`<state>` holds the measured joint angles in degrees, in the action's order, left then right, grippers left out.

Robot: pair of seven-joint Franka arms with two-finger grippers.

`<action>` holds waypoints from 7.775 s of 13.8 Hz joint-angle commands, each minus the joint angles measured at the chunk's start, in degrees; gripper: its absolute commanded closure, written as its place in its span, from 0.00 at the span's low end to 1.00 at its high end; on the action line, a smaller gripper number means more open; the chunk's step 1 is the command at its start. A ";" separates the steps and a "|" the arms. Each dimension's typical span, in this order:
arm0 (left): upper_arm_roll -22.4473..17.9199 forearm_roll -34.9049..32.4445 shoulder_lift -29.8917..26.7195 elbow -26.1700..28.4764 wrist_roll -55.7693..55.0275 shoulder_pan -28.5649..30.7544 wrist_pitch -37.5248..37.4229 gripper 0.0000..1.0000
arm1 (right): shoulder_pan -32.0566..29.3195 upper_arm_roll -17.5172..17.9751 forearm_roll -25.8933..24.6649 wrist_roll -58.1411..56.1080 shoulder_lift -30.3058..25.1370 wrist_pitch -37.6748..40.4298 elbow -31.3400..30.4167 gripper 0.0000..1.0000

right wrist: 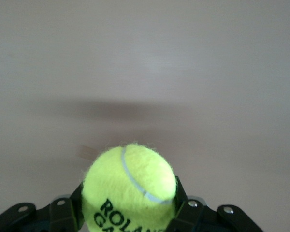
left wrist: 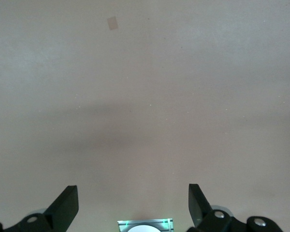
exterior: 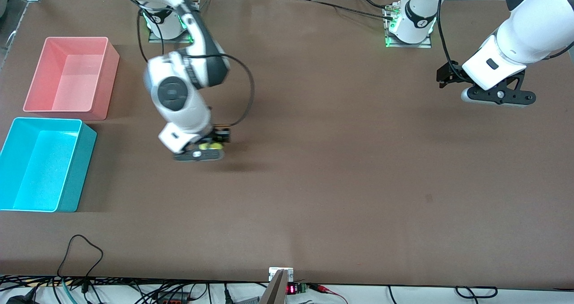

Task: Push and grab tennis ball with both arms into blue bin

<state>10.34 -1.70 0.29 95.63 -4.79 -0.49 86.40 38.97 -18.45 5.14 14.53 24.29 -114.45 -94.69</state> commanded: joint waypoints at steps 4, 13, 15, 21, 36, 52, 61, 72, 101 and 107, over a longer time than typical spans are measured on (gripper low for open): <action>-0.32 1.62 0.06 -0.89 0.57 1.54 -0.61 0.00 | -10.30 -4.66 0.84 -18.55 -7.32 13.63 1.88 1.00; -2.85 2.94 -0.64 -0.71 2.49 4.27 1.49 0.00 | -31.92 -4.14 -1.43 -38.78 -4.78 14.09 1.17 1.00; -8.02 2.94 -0.46 -0.88 8.45 1.21 1.76 0.00 | -36.22 -2.04 -3.54 -41.07 -3.81 12.68 1.17 1.00; -9.47 1.54 -0.64 -0.89 9.53 -0.13 1.41 0.00 | -51.26 6.94 -9.97 -51.52 3.21 0.84 1.35 1.00; -9.28 1.27 -0.64 -0.89 9.53 0.14 0.88 0.00 | -56.64 6.94 -10.50 -52.24 11.83 -1.56 1.17 0.99; -9.02 0.91 -0.55 -0.89 9.53 -0.13 0.88 0.00 | -57.87 7.11 -8.74 -52.15 15.18 -2.26 1.26 0.57; -9.02 0.91 -0.64 -0.89 9.53 -0.21 0.88 0.00 | -57.87 7.12 -8.65 -52.15 15.62 -2.62 1.35 0.00; -8.93 0.56 -0.64 -0.89 9.53 -0.30 0.88 0.00 | -57.35 9.22 -8.65 -52.15 13.69 -2.53 2.23 0.00; -7.96 0.39 -0.46 -1.68 9.53 -0.30 0.79 0.00 | -34.14 17.67 -7.42 -21.74 -18.40 27.09 9.70 0.00; -7.70 0.39 -0.46 -1.68 9.53 -0.30 0.53 0.00 | -35.55 16.17 -6.37 -21.39 -18.93 27.09 9.70 0.00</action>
<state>2.40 0.01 0.12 94.64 3.93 -0.68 87.93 3.83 -2.26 -2.43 -7.61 6.13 -87.60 -85.06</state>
